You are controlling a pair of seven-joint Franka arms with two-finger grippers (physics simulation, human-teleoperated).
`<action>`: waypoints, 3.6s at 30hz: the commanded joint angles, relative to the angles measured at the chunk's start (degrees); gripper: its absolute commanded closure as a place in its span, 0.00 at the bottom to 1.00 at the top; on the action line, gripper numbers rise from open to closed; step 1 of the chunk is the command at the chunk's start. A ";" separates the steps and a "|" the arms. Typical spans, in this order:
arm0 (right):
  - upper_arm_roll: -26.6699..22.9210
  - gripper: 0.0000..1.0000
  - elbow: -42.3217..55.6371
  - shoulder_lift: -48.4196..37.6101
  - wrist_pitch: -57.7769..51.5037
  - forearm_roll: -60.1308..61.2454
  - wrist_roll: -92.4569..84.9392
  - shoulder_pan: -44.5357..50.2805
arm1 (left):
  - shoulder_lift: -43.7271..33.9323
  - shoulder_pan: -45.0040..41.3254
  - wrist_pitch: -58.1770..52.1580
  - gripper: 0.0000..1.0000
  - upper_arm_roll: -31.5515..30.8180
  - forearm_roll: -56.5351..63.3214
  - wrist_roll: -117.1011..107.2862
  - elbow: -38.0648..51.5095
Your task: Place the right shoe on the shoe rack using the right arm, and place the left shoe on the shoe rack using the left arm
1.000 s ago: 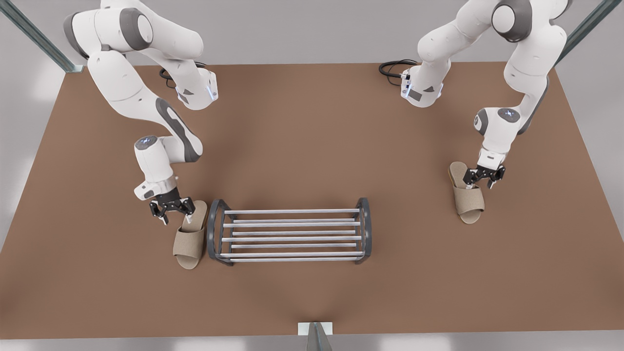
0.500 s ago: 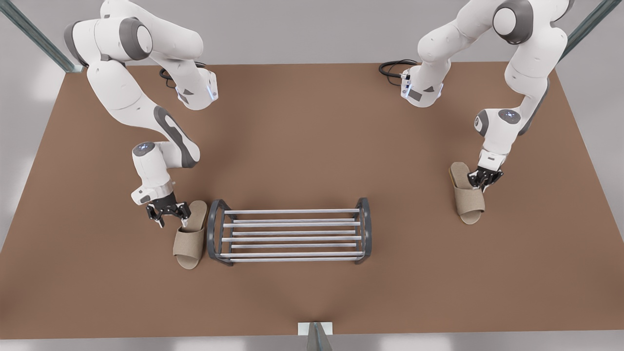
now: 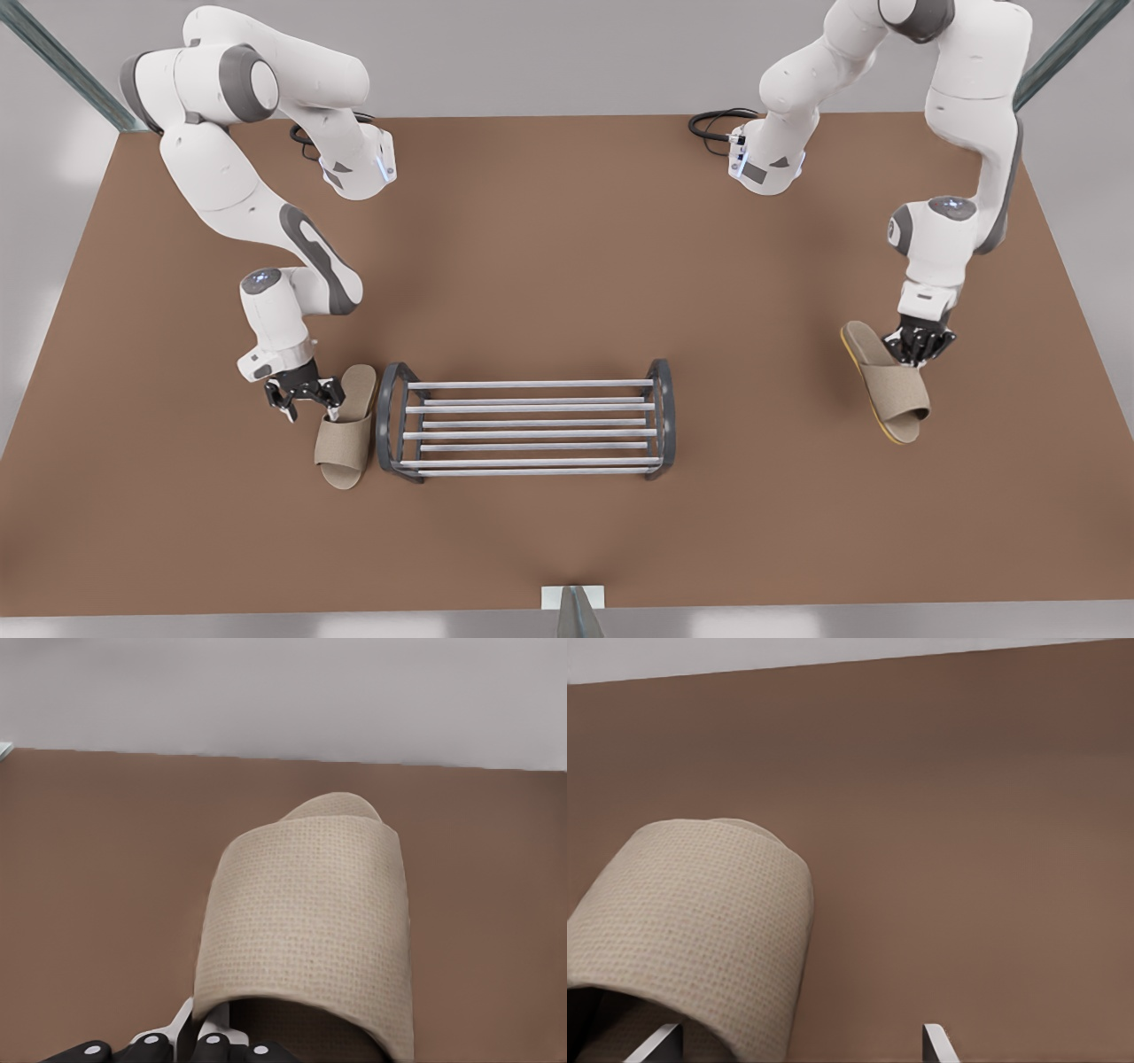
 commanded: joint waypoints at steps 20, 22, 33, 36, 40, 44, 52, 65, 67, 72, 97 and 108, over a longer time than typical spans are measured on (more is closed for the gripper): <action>-1.10 0.00 3.72 3.50 0.05 3.51 0.14 2.43 | 14.93 -31.35 -79.01 0.79 -23.79 4.13 -43.30 55.93; -1.10 0.00 3.72 3.68 0.05 3.51 0.14 2.61 | 16.87 -34.08 -79.28 0.79 -23.70 4.49 -43.30 59.19; -0.93 0.00 3.01 2.45 0.05 3.68 0.05 2.61 | 25.22 -52.54 -78.49 0.79 -9.11 14.95 -46.20 66.57; -0.75 0.00 2.31 2.01 0.05 3.77 0.14 3.05 | 26.80 -53.77 -77.87 0.79 -9.11 16.09 -48.57 67.54; -0.40 0.00 1.87 1.57 0.05 3.95 0.31 3.49 | 27.94 -57.19 -77.70 0.79 -6.39 16.53 -50.77 68.33; -0.40 0.00 1.96 1.57 0.05 6.67 0.31 5.24 | 29.08 -57.64 -76.20 0.79 -5.33 16.53 -50.51 70.17; -1.02 0.00 2.66 1.83 -0.04 6.58 -0.83 3.66 | 31.90 -57.90 -76.03 0.79 -5.33 18.46 -50.86 71.76; -0.93 0.20 4.51 2.53 -0.04 6.58 -0.48 3.40 | 22.33 -58.79 -104.06 0.00 -13.06 5.29 -48.40 77.20; -0.93 0.43 4.42 2.45 -0.04 6.58 -0.21 3.40 | 14.85 -45.43 -111.44 0.00 -13.06 0.97 -32.06 76.94; -0.93 0.69 4.42 2.45 -0.04 6.58 -0.04 3.13 | 13.27 -35.03 -117.07 0.00 3.50 -19.39 7.48 76.33; 11.29 0.79 35.17 -23.84 -78.16 3.60 26.32 4.01 | 4.56 -34.26 -98.62 0.00 16.73 -28.82 10.58 59.19; -9.80 0.79 74.03 -2.83 -103.48 -5.81 53.22 39.43 | 2.63 -34.78 -102.83 0.00 16.38 -28.74 6.10 57.61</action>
